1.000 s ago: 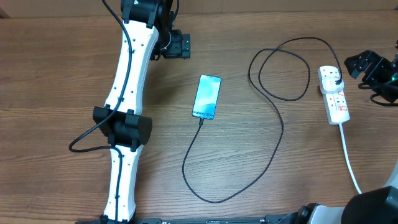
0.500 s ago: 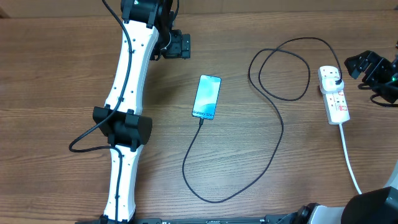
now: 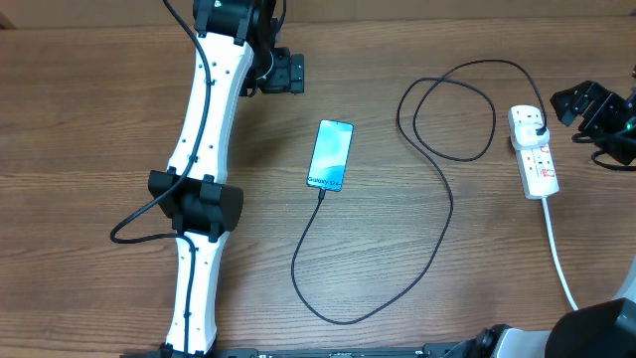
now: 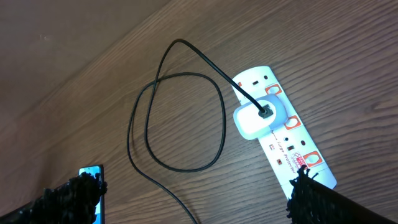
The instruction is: Plug charger to phone and switch on socket
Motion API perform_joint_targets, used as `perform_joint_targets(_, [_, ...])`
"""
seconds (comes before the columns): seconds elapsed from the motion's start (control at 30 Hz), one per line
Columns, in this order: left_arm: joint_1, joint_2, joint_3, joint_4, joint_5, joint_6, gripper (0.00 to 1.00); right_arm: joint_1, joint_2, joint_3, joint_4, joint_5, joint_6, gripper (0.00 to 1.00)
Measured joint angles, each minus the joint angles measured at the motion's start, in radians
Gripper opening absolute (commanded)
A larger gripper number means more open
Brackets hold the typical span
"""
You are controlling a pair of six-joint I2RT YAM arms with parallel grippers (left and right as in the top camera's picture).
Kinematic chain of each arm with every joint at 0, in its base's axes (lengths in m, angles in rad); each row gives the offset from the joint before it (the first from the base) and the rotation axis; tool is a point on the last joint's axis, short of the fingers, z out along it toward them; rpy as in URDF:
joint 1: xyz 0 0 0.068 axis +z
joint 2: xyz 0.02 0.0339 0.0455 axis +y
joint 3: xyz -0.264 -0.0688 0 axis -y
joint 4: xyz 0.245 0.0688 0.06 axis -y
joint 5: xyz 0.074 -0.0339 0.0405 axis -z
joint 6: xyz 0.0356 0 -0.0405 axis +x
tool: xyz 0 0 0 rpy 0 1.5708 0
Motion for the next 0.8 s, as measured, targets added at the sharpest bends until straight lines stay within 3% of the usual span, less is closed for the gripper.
perform_joint_targets(0.63, [0.000,0.000,0.000,0.004,0.000,0.000,1.00,0.000,0.000,0.000,0.000,0.000,0.000,1.00])
perform_joint_targets(0.8, [0.000,0.000,0.000,0.071,0.000,0.000,1.00,0.000,0.000,0.000,-0.001,0.000,0.000,1.00])
